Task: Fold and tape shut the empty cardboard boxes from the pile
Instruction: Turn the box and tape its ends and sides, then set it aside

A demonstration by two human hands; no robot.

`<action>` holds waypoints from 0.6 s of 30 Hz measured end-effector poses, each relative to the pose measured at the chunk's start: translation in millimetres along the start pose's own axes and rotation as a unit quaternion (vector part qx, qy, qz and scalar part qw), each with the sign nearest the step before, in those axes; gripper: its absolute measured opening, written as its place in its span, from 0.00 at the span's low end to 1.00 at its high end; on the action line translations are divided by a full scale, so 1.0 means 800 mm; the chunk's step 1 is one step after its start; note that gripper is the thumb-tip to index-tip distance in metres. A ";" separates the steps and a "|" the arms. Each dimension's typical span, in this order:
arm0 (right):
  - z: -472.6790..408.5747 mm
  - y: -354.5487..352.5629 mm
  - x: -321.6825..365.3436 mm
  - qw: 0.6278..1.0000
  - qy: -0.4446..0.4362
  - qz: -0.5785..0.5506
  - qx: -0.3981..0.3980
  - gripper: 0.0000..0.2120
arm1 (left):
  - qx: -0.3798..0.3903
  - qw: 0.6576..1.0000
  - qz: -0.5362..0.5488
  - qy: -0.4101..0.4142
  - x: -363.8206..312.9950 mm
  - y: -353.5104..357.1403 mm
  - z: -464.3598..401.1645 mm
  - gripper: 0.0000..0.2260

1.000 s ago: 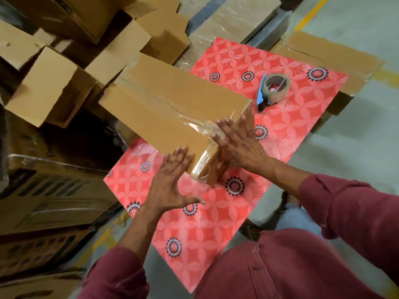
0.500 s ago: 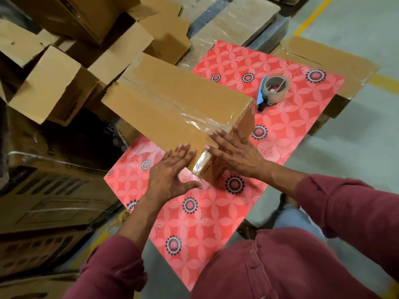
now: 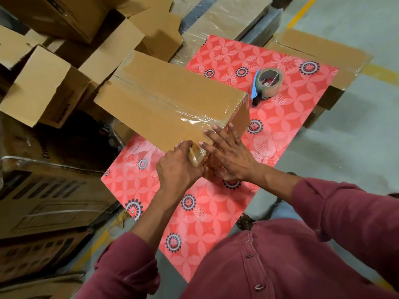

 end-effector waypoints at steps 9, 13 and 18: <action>-0.002 -0.011 0.005 0.994 0.061 -0.075 -0.048 0.41 | -0.106 0.960 0.089 0.244 0.033 -0.008 0.003 0.43; -0.006 -0.008 0.008 0.990 0.103 -0.070 -0.073 0.40 | -0.151 0.943 0.065 0.290 0.040 -0.006 0.001 0.45; -0.004 0.004 0.004 0.989 0.101 -0.045 -0.099 0.35 | -0.215 0.909 0.070 0.351 0.046 0.014 0.006 0.36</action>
Point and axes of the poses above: each hand's wrist, its own z-axis away from the middle knuckle, its own y-axis out of the palm, x = y × z, the point moved 8 cm from there along -z, towards the middle knuckle, and after that the axes turned 6 degrees about -x, right-handed, at the moved point
